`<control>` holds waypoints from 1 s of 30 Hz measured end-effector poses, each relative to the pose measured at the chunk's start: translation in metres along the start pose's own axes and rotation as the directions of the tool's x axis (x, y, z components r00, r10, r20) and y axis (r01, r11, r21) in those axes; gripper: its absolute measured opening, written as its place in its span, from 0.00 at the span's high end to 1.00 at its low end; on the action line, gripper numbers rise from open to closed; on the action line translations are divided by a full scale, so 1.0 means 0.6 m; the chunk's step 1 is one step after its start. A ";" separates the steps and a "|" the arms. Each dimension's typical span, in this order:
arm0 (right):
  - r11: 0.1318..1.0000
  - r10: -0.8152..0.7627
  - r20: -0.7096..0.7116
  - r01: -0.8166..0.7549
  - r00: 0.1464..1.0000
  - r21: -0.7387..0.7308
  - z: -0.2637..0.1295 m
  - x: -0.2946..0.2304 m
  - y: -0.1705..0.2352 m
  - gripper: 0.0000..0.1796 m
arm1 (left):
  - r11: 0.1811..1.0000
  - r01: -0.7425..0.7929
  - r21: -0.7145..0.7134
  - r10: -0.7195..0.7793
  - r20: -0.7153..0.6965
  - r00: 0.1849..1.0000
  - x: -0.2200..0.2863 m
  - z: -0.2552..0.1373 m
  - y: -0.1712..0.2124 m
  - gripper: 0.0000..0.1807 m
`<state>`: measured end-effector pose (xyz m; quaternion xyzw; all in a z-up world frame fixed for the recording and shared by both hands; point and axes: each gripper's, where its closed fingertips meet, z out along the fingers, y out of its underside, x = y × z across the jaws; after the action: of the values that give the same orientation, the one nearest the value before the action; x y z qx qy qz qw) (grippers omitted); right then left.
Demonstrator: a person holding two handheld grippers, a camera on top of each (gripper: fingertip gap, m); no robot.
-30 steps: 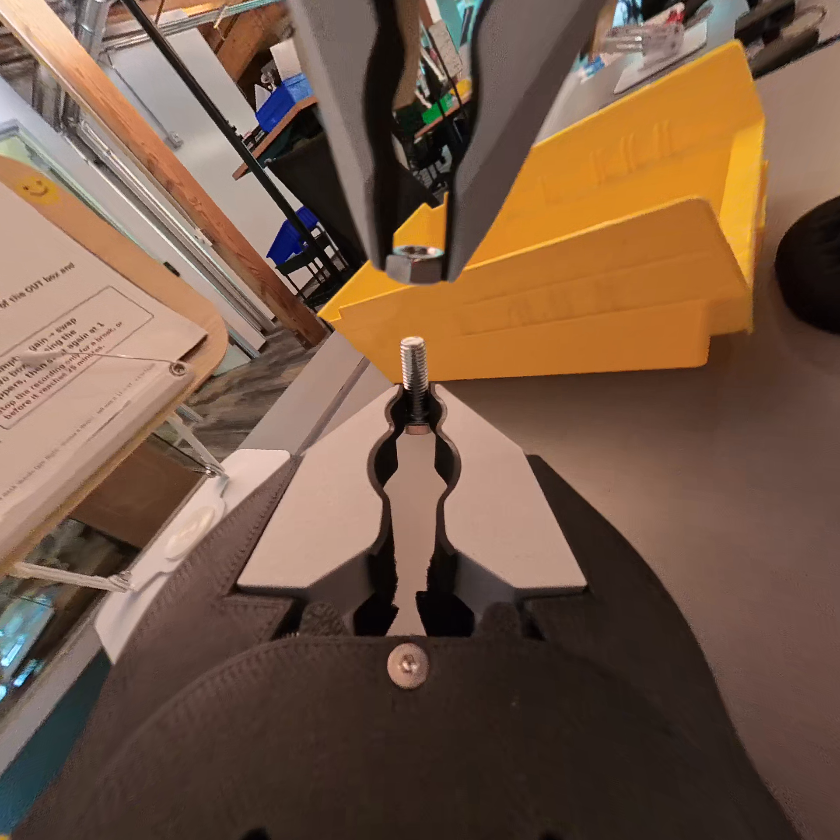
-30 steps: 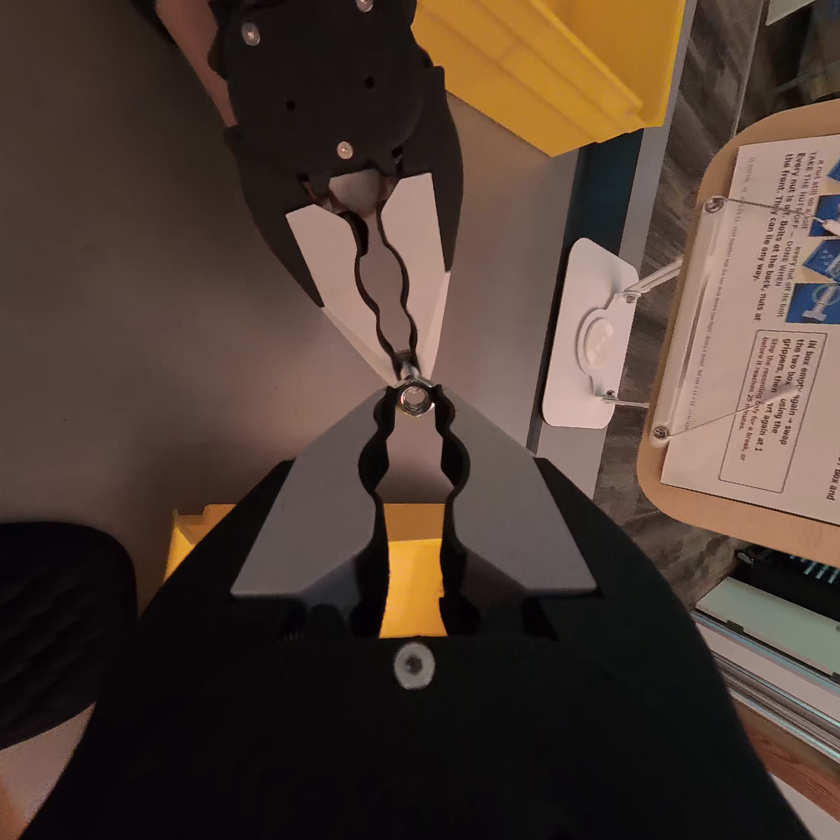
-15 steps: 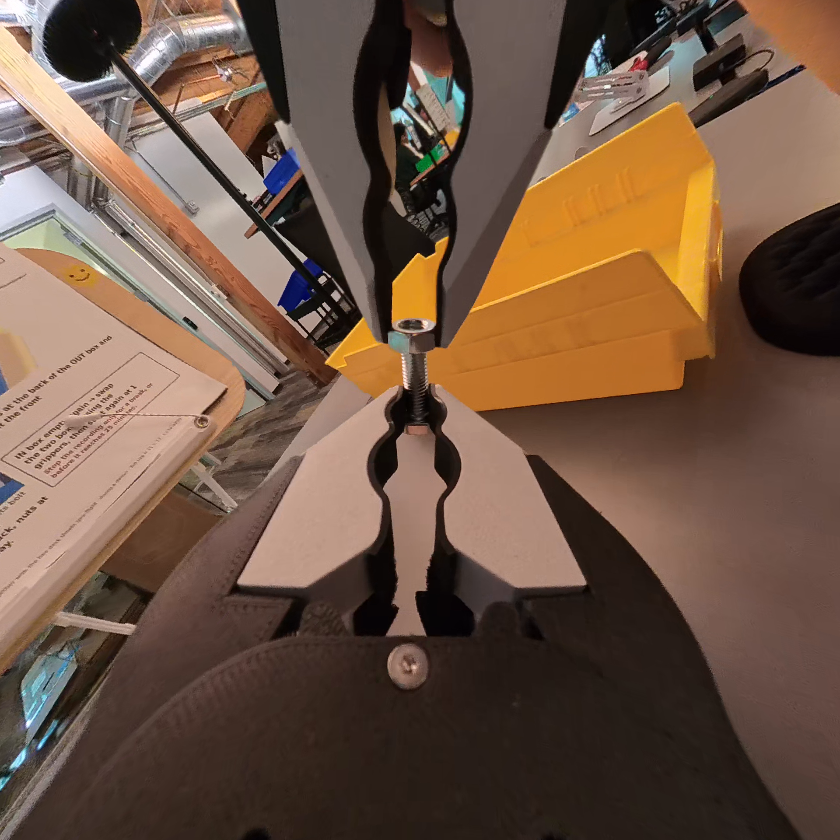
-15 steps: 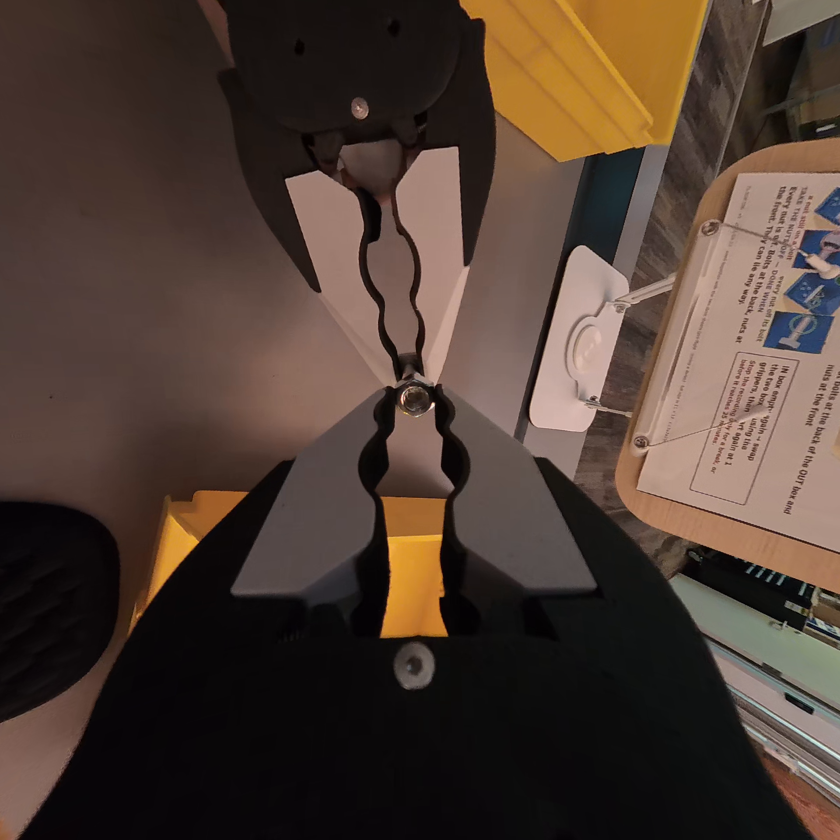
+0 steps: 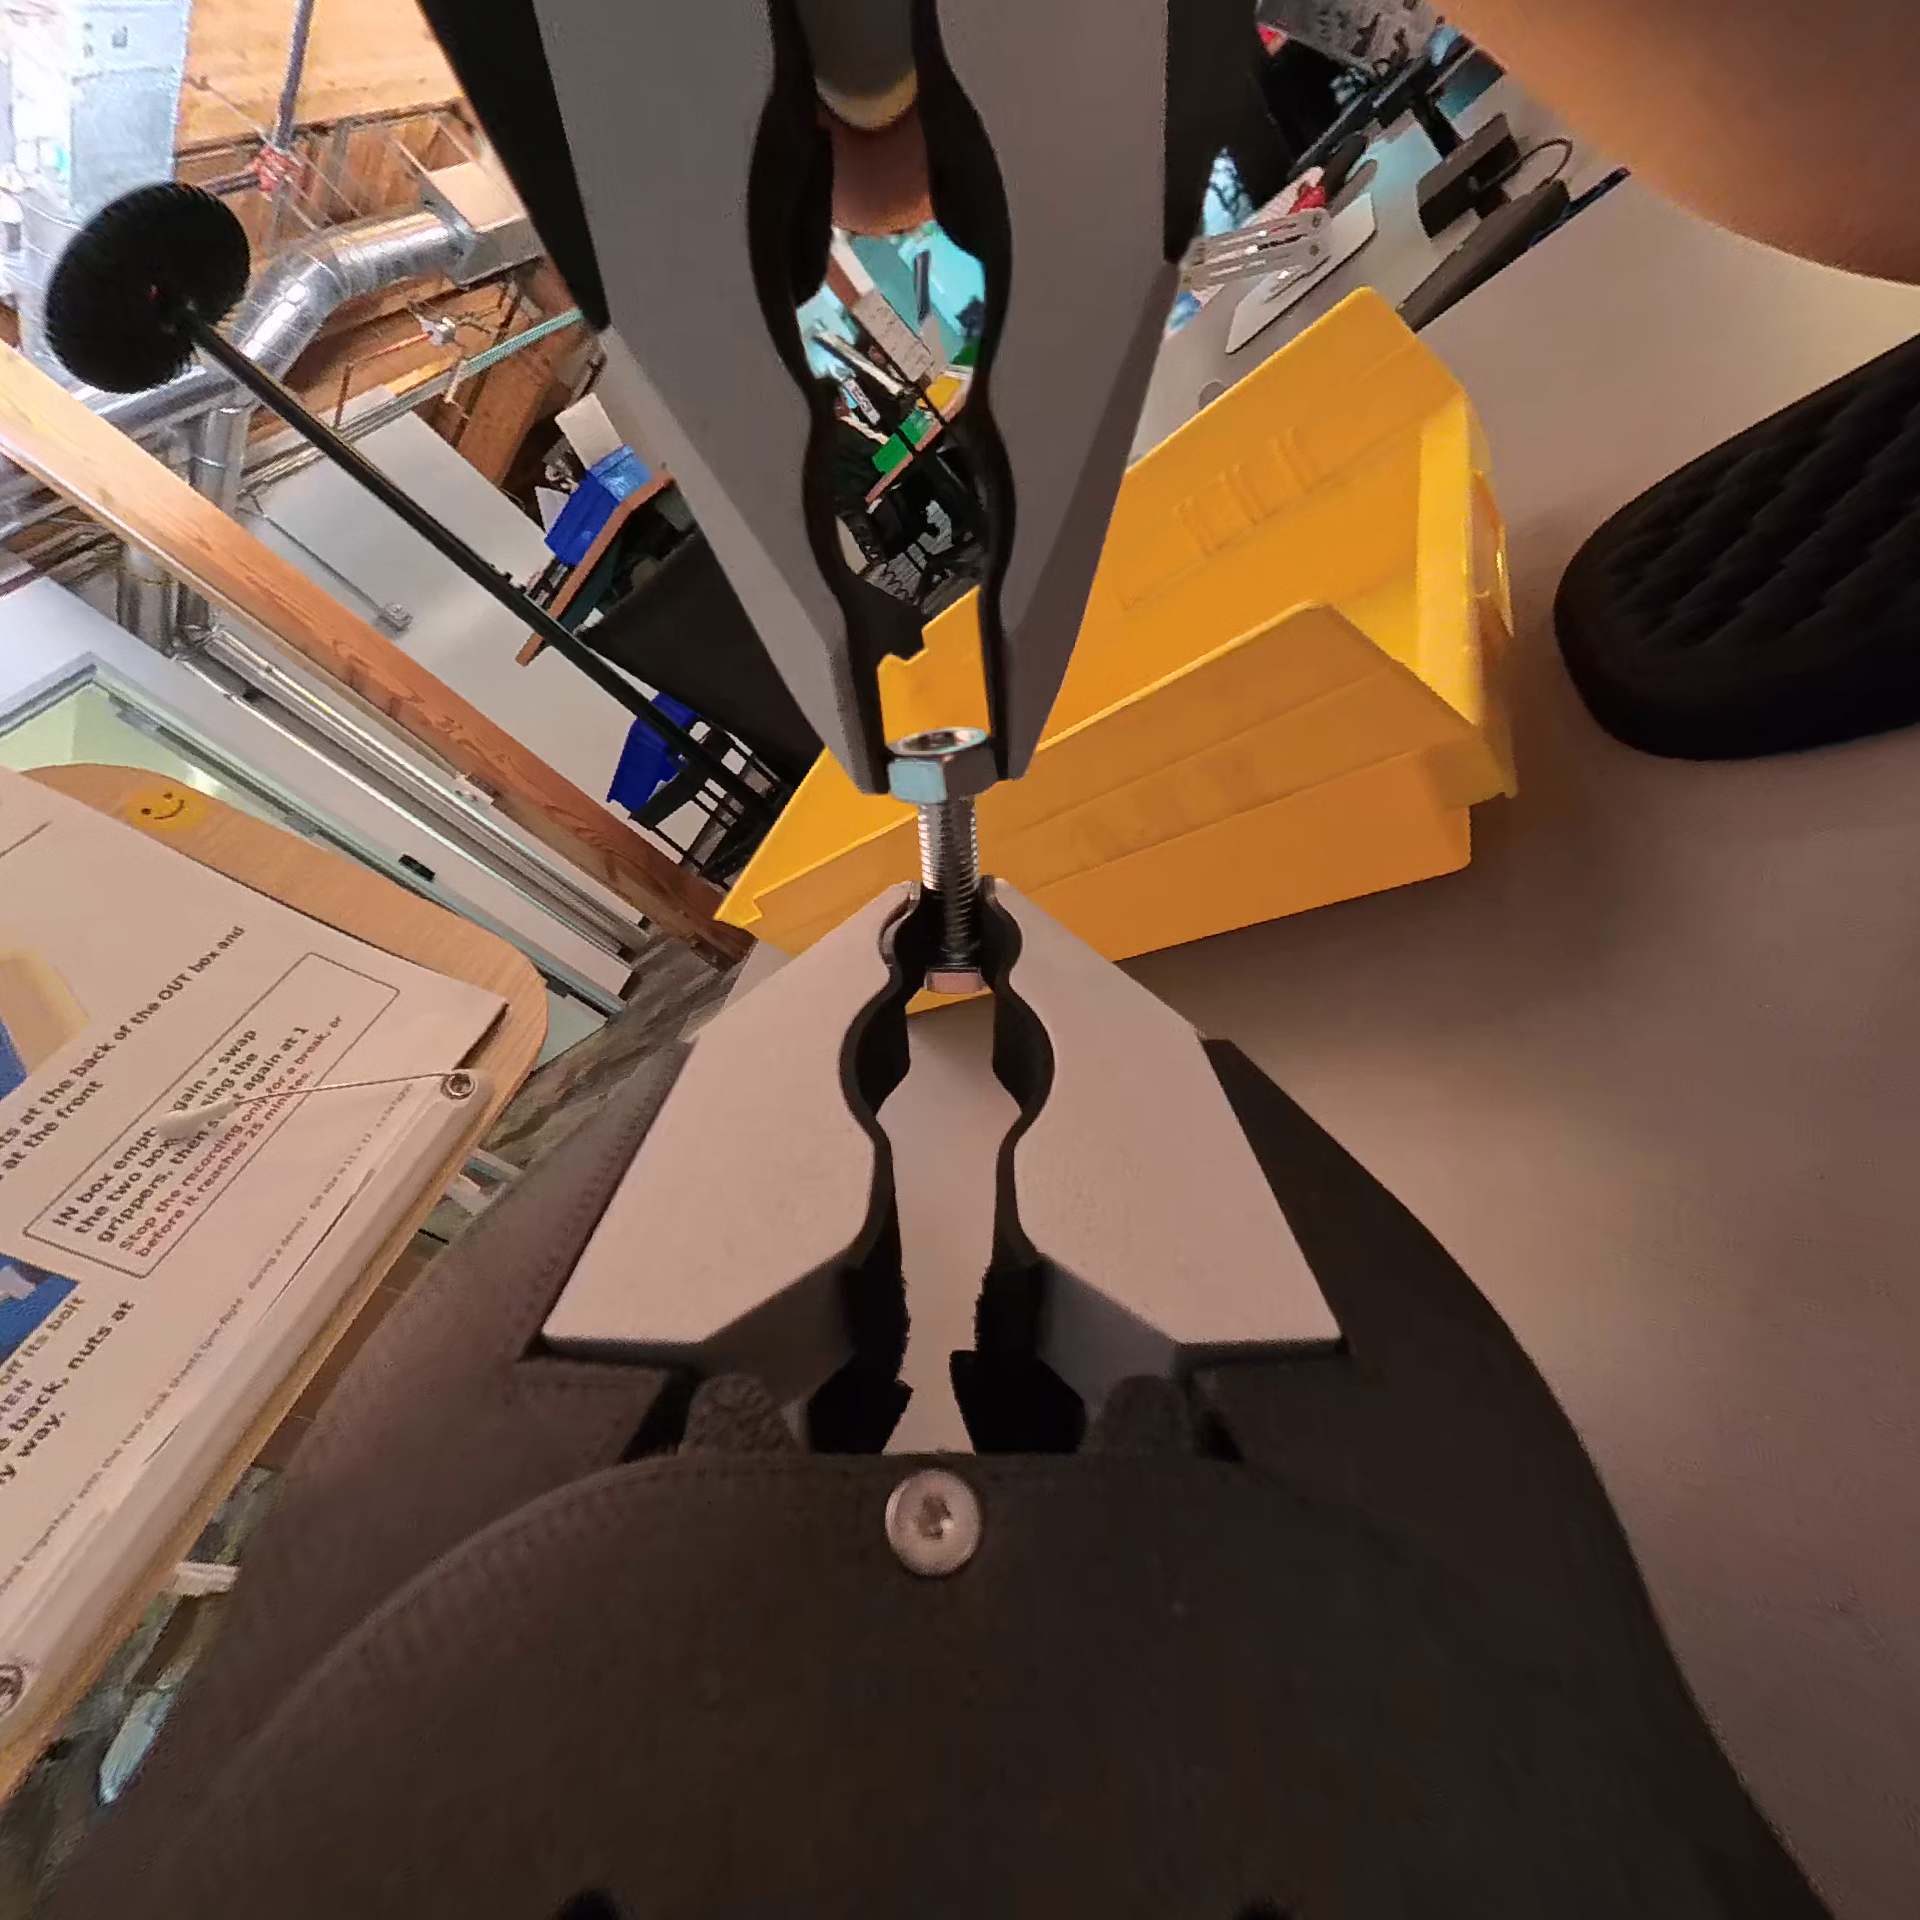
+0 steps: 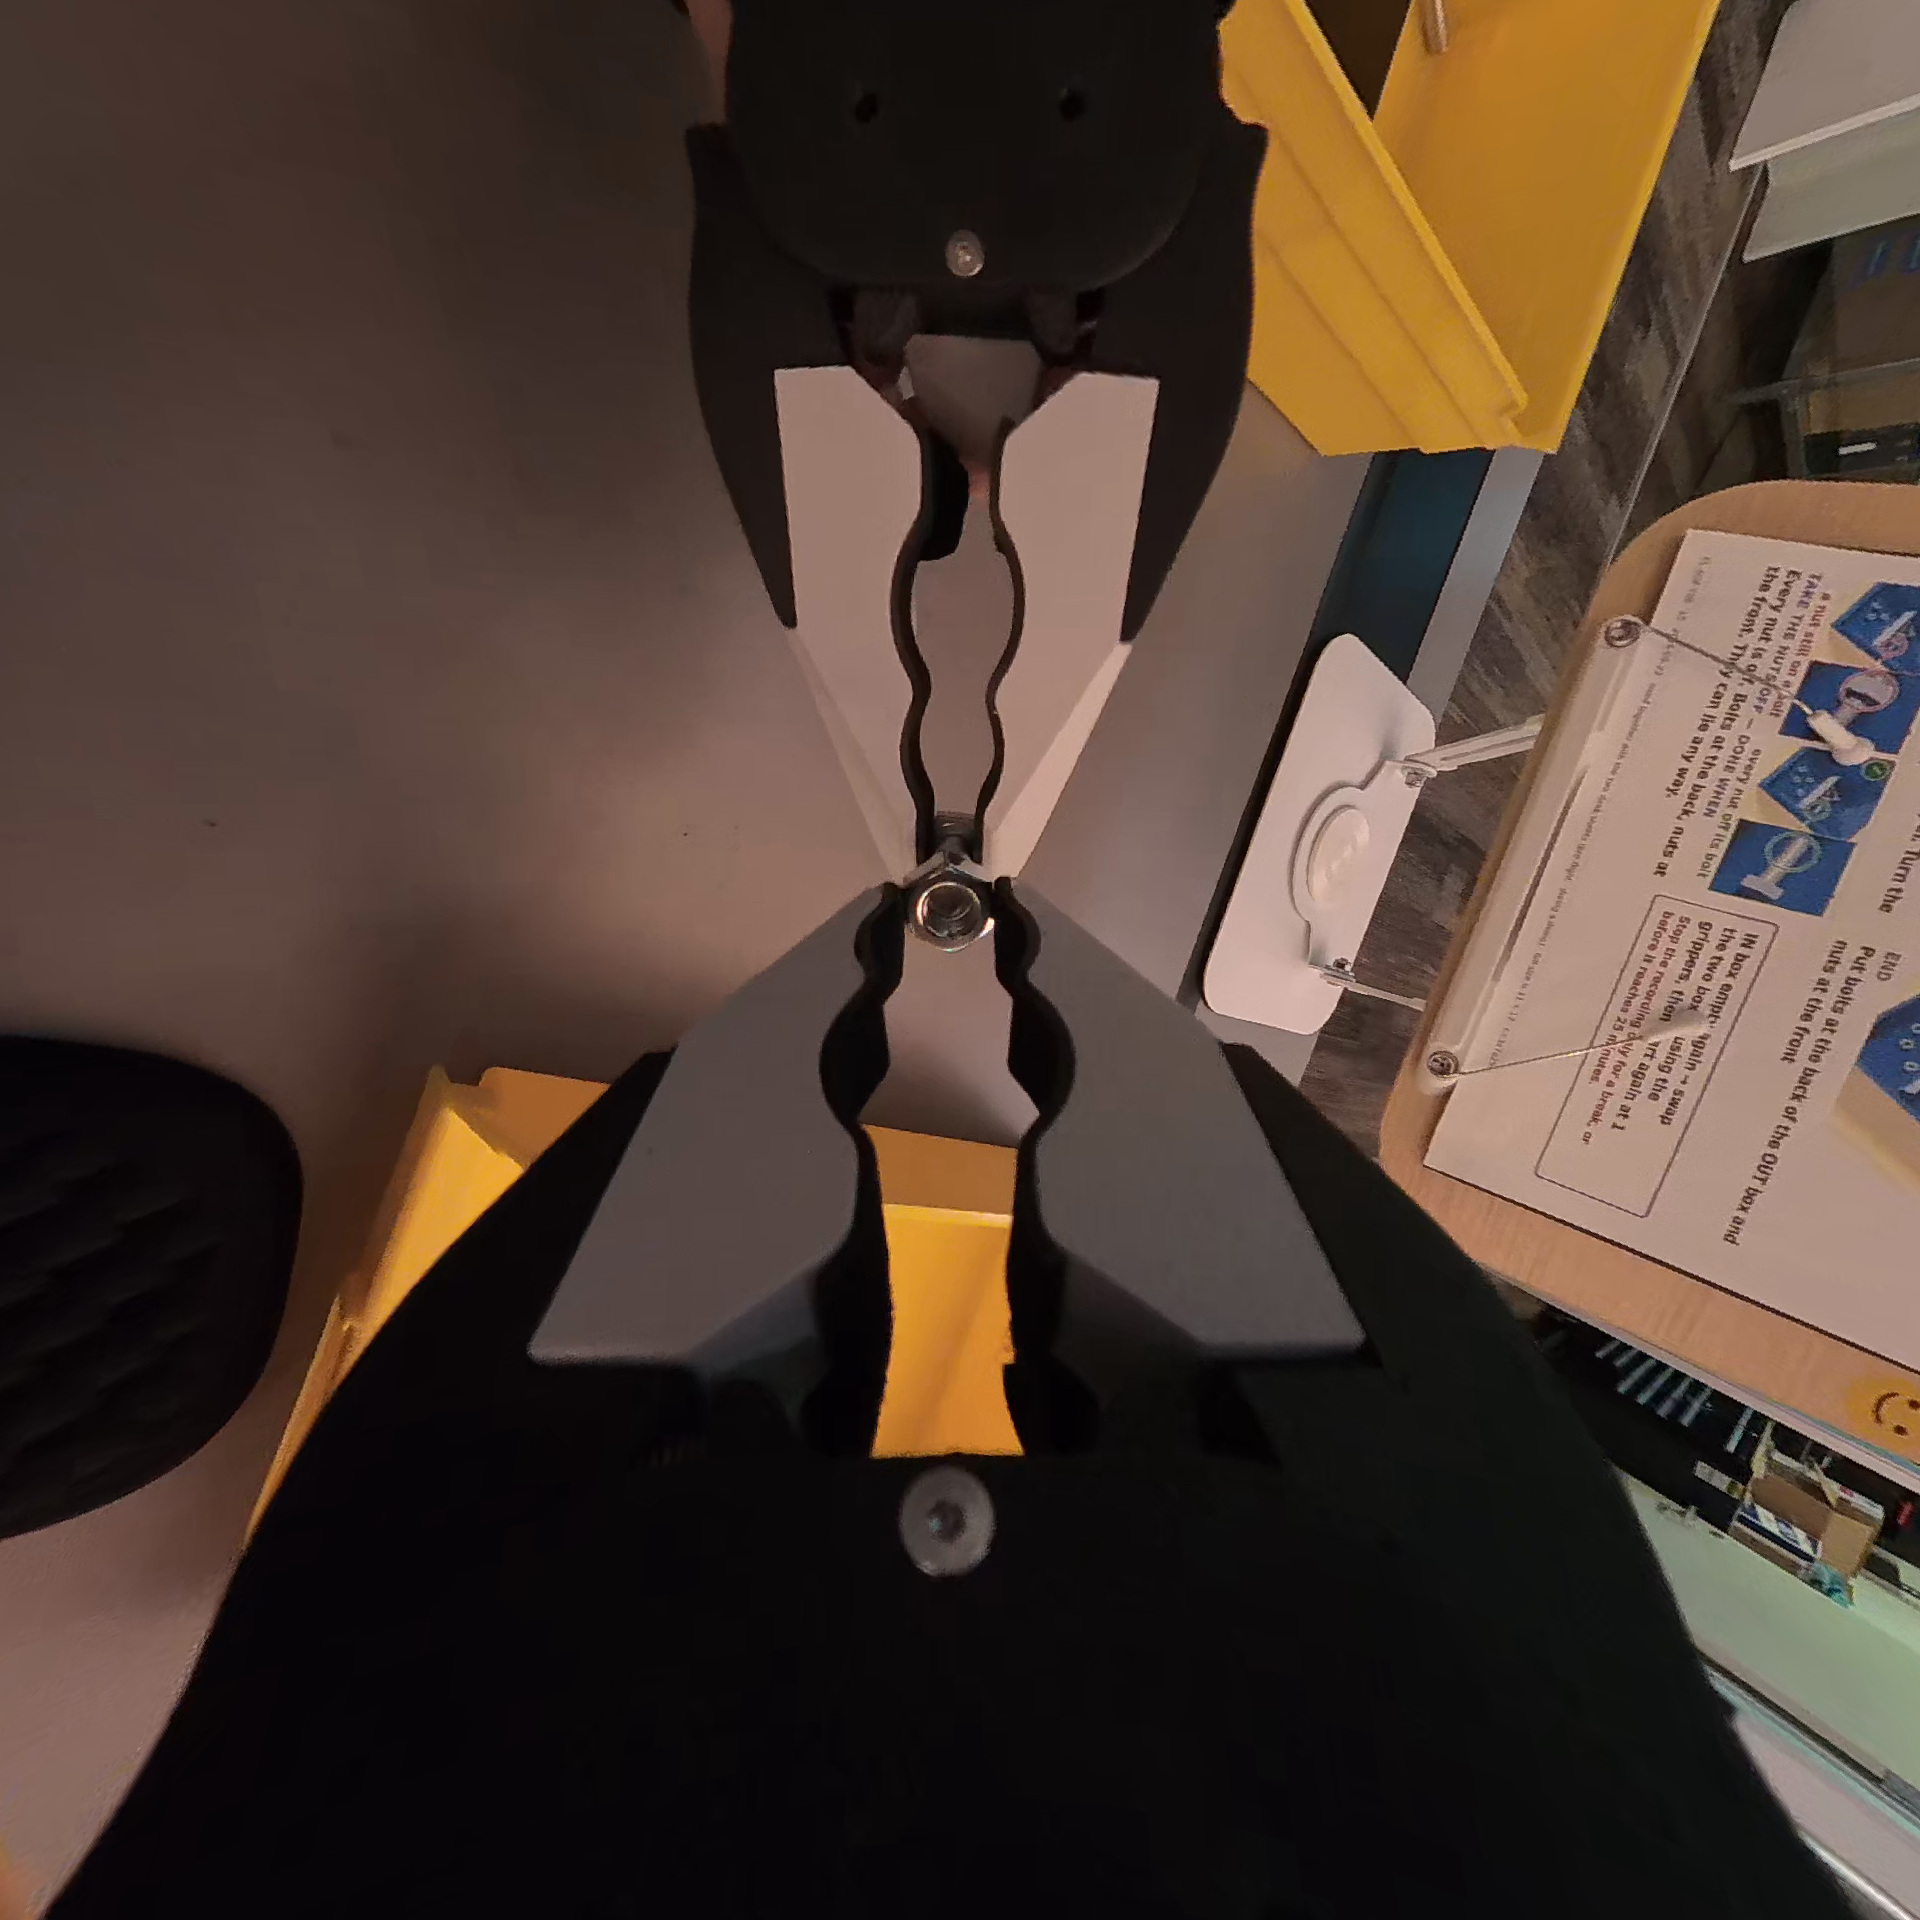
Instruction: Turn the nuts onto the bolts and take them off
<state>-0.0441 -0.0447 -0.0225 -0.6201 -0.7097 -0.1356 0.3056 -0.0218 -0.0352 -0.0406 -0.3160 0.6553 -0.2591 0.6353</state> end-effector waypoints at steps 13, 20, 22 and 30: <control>0.999 -0.031 -0.001 0.031 1.000 0.045 -0.011 -0.005 -0.010 0.91 | 0.990 0.132 -0.043 -0.138 -0.182 0.974 0.015 -0.009 -0.014 0.96; 1.000 -0.013 0.033 0.013 0.999 0.020 -0.001 -0.009 -0.002 0.91 | 0.988 0.132 -0.081 -0.146 -0.196 0.970 0.021 -0.005 -0.003 0.96; 1.000 -0.006 0.038 0.005 0.999 0.022 0.000 -0.009 -0.001 0.91 | 0.988 0.133 -0.084 -0.148 -0.202 0.968 0.022 -0.004 -0.002 0.96; 1.000 0.010 0.070 -0.011 0.998 0.005 0.011 -0.015 0.007 0.91 | 0.986 0.126 -0.111 -0.147 -0.211 0.966 0.027 -0.001 0.010 0.96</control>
<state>-0.0417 -0.0470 -0.0337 -0.6273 -0.7170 -0.1102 0.2832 -0.0227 -0.0434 -0.0556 -0.3603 0.7096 -0.3034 0.5240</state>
